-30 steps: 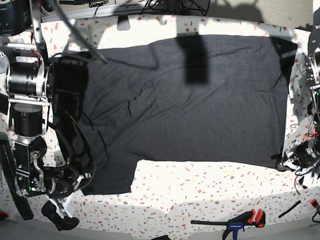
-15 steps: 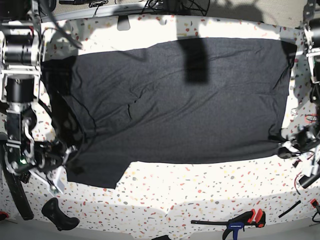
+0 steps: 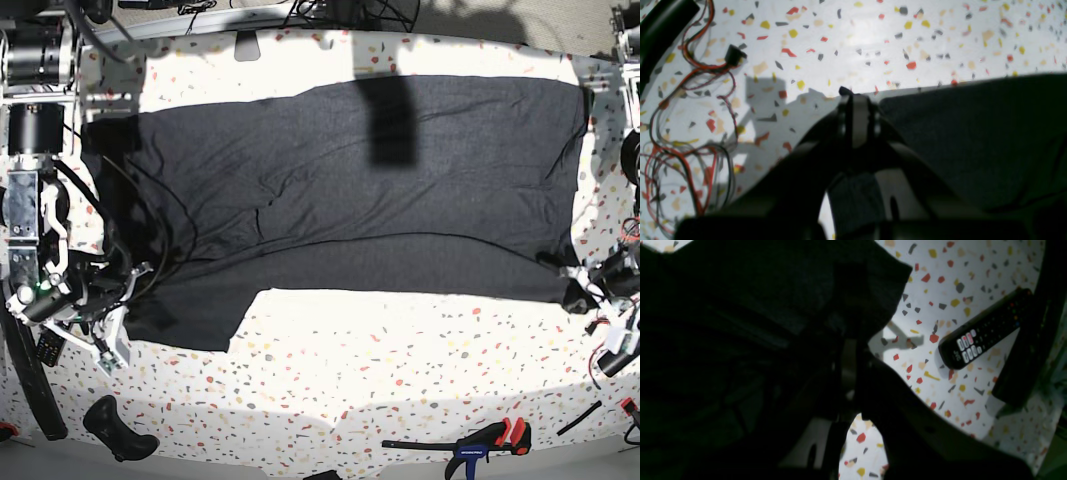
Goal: Fold the T-shirt properly
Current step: 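Lift the hem with both grippers and fold it over toward the collar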
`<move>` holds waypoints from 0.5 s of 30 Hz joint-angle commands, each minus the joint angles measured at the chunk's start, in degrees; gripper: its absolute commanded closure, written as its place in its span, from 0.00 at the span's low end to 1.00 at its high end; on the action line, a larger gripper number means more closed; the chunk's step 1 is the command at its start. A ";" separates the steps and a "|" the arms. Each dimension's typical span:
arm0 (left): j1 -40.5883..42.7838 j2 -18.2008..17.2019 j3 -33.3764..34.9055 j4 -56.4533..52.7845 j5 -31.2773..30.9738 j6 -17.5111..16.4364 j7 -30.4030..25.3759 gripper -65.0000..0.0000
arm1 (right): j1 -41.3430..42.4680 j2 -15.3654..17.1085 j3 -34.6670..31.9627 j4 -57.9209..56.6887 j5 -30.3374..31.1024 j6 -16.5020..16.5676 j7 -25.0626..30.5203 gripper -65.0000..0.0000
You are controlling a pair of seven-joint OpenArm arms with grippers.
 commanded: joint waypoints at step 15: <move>11.43 -1.29 -11.87 18.49 -0.83 0.68 4.87 1.00 | -0.44 2.03 7.65 4.79 5.77 -0.24 -4.31 1.00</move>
